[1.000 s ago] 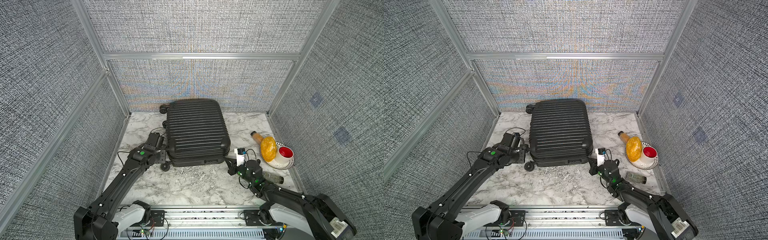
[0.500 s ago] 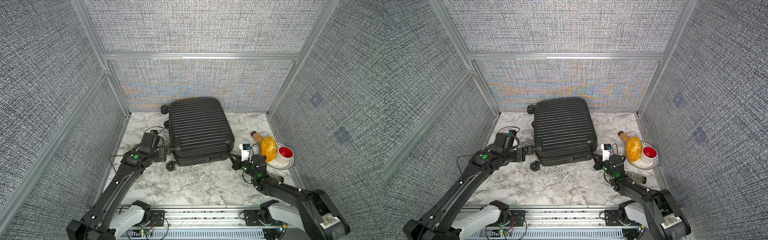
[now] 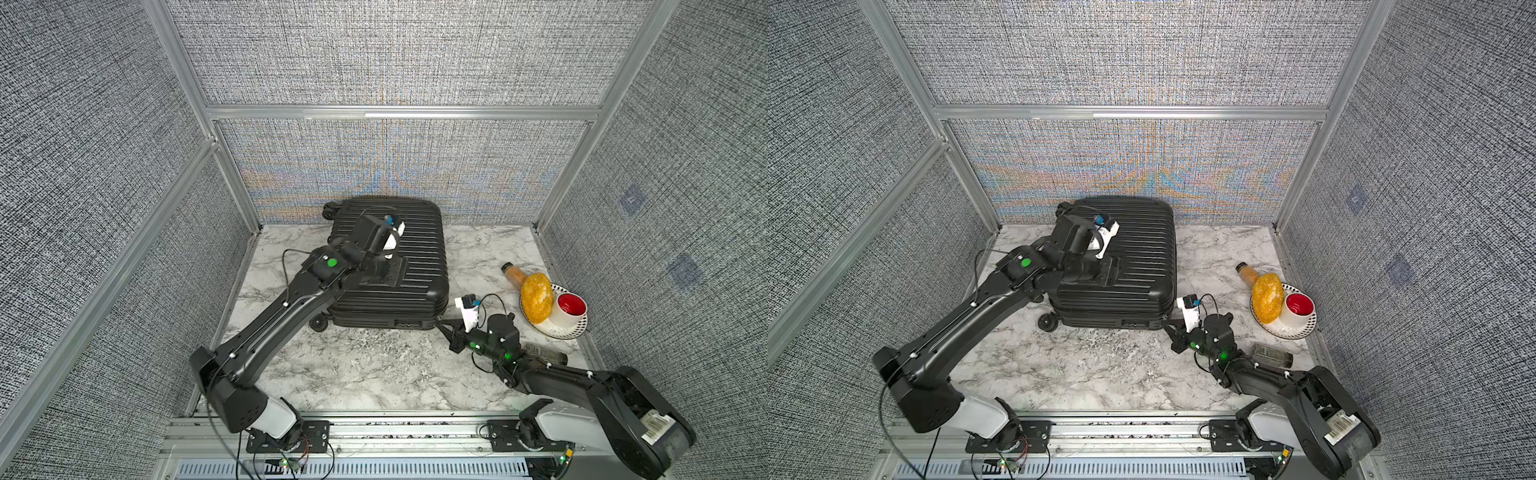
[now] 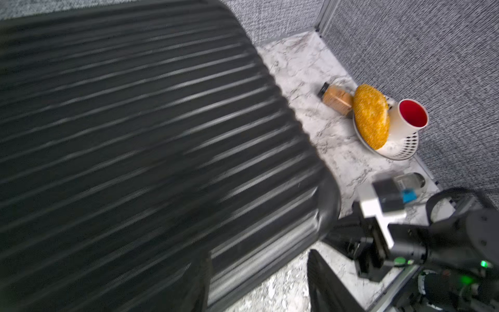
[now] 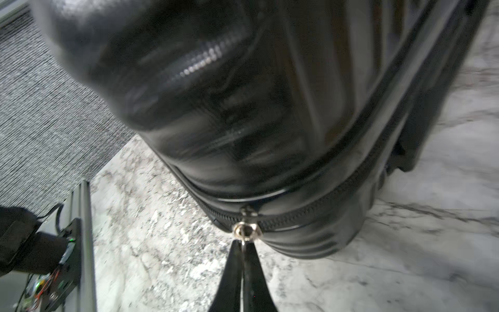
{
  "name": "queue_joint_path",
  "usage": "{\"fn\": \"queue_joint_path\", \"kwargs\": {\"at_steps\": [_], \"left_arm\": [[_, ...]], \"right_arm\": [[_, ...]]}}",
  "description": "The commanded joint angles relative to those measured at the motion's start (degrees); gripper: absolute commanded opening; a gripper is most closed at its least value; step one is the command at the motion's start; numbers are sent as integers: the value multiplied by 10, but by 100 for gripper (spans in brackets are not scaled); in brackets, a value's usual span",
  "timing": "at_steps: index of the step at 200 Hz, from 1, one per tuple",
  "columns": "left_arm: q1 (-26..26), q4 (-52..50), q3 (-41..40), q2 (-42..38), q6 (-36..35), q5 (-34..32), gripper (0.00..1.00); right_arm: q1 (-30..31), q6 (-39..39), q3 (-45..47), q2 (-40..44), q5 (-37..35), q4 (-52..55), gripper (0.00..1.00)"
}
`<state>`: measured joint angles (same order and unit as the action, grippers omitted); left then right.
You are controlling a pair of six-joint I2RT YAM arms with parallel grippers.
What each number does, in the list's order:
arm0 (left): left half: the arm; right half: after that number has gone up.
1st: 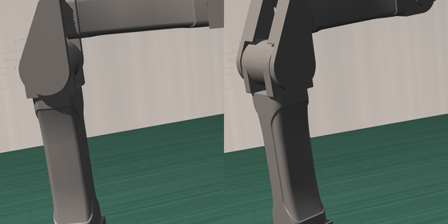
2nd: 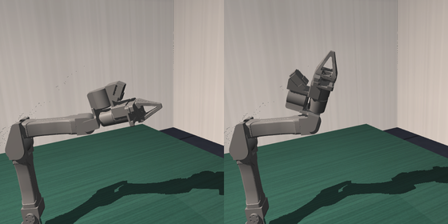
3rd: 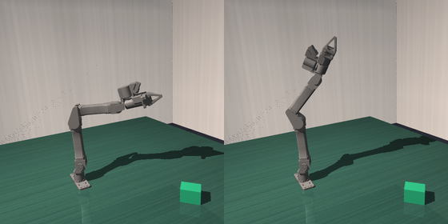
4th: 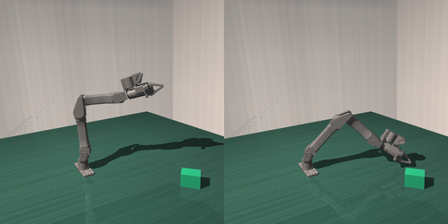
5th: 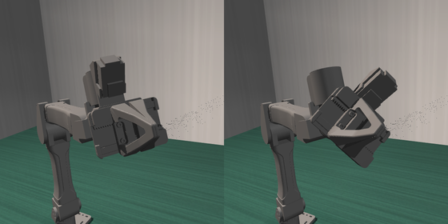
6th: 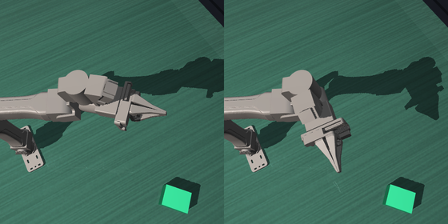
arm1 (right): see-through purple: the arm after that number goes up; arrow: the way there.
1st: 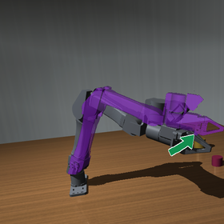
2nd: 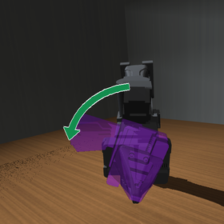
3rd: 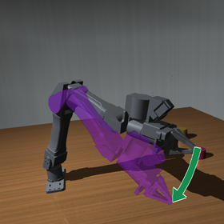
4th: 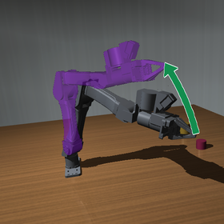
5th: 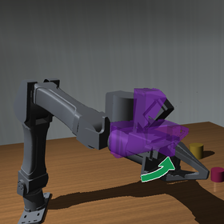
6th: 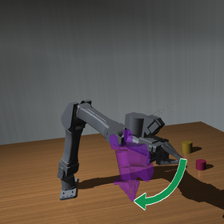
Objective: Open the suitcase zippers
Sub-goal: Adjust the suitcase at the center of the board.
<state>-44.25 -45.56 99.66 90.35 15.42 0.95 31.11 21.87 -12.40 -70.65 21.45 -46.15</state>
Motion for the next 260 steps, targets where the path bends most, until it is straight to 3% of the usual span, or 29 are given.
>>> {"fn": "queue_joint_path", "kwargs": {"at_steps": [1,75,117,154,260], "left_arm": [[-13,9,62,56,-9,29,53],[-75,-55,279,271,-28,77,30],[-84,-102,393,369,-40,117,26],[-87,-108,373,381,-43,95,25],[-86,-96,251,342,-58,67,23]], "right_arm": [[29,-1,7,-3,-27,-59,0],[40,15,24,-29,-16,-105,0],[41,16,28,-26,-21,-102,0],[41,23,38,-12,-46,-95,0],[41,65,55,77,-211,18,0]]}}
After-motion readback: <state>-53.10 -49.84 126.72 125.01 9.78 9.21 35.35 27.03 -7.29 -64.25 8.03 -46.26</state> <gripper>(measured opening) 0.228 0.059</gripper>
